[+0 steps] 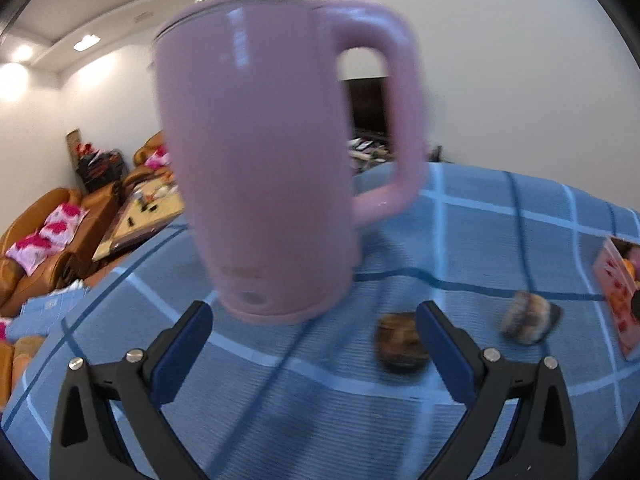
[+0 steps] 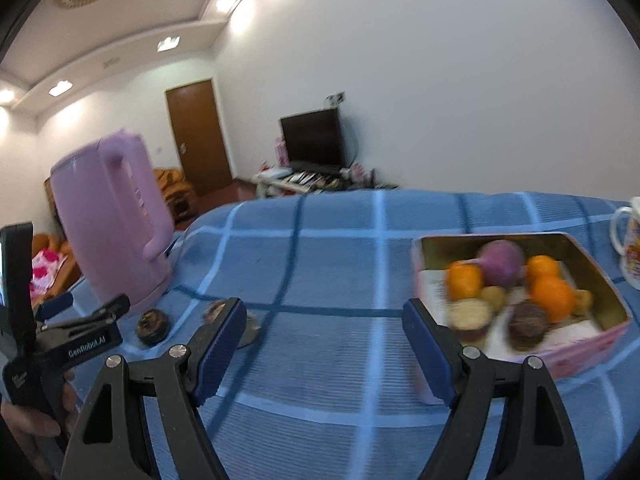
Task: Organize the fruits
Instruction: 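Move both open tools back toward the remaining produce beside the kettle, then grasp the taro slice with the right tool while the left tool grasps the brown fruit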
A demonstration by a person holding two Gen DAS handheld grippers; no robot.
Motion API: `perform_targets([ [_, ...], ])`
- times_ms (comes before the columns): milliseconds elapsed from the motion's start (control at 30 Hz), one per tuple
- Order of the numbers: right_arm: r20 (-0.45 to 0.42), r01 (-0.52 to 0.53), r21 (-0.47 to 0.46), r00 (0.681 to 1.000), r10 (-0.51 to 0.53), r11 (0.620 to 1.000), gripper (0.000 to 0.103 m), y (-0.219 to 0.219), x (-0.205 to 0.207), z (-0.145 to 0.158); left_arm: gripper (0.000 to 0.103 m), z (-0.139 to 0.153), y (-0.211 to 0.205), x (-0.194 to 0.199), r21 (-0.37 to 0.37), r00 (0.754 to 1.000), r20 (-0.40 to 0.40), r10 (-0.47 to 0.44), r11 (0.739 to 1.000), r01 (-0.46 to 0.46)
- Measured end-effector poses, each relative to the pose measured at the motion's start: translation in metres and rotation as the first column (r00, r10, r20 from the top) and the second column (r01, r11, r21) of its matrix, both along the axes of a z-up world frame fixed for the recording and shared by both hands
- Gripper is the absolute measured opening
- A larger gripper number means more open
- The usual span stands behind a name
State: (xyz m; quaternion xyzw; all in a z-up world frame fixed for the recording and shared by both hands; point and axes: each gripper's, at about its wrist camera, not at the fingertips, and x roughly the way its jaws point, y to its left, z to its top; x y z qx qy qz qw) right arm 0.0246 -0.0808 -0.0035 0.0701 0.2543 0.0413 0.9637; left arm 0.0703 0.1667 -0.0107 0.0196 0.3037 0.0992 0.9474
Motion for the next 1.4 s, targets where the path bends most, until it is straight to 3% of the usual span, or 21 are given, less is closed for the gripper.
perform_targets([
  [100,-0.047,-0.064,-0.003,0.997,0.064,0.998,0.081,0.018,0.017,-0.006,0.103,0.000,0.020,0.004,-0.056,0.999,-0.014,0.035,0.998,-0.036],
  [267,-0.139,-0.199,-0.024,0.971,0.194,0.980,0.081,0.051,0.055,-0.016,0.102,-0.004,0.029,0.011,-0.088,0.998,-0.042,0.046,0.995,-0.050],
  [567,-0.311,-0.305,-0.067,0.911,0.271,0.950,0.081,0.085,0.097,-0.039,0.102,-0.006,0.011,0.015,-0.105,0.995,-0.068,-0.067,0.993,0.059],
  [633,-0.340,-0.313,-0.077,0.901,0.270,0.947,0.076,0.089,0.101,-0.042,0.102,-0.007,0.004,0.016,-0.094,0.992,-0.082,-0.095,0.992,0.087],
  [700,-0.361,-0.303,-0.090,0.898,0.253,0.949,0.061,0.090,0.104,-0.046,0.102,-0.009,-0.001,0.017,-0.071,0.989,-0.094,-0.111,0.992,0.105],
  [767,-0.355,-0.305,-0.085,0.899,0.258,0.948,0.055,0.089,0.103,-0.045,0.102,-0.010,-0.003,0.017,-0.062,0.988,-0.103,-0.112,0.992,0.106],
  [967,-0.349,-0.296,-0.072,0.902,0.254,0.952,0.055,0.083,0.099,-0.043,0.102,-0.014,-0.006,0.021,-0.106,0.982,-0.120,-0.147,0.985,0.134],
  [1100,-0.269,-0.207,-0.075,0.946,0.180,0.975,0.055,0.066,0.085,-0.031,0.101,-0.016,-0.015,0.027,-0.124,0.973,-0.135,-0.188,0.977,0.172],
  [1200,-0.216,-0.133,-0.070,0.970,0.115,0.989,0.055,0.053,0.073,-0.023,0.095,-0.019,-0.021,0.039,-0.133,0.969,-0.158,-0.188,0.977,0.168],
  [1267,-0.199,-0.112,-0.061,0.975,0.098,0.992,0.055,0.047,0.067,-0.020,0.081,-0.028,-0.022,0.050,-0.139,0.959,-0.224,-0.174,0.979,0.145],
  [1400,-0.193,-0.111,-0.061,0.976,0.097,0.992,0.055,0.046,0.059,-0.019,0.079,-0.035,-0.018,0.060,-0.196,0.945,-0.273,-0.179,0.972,0.127],
])
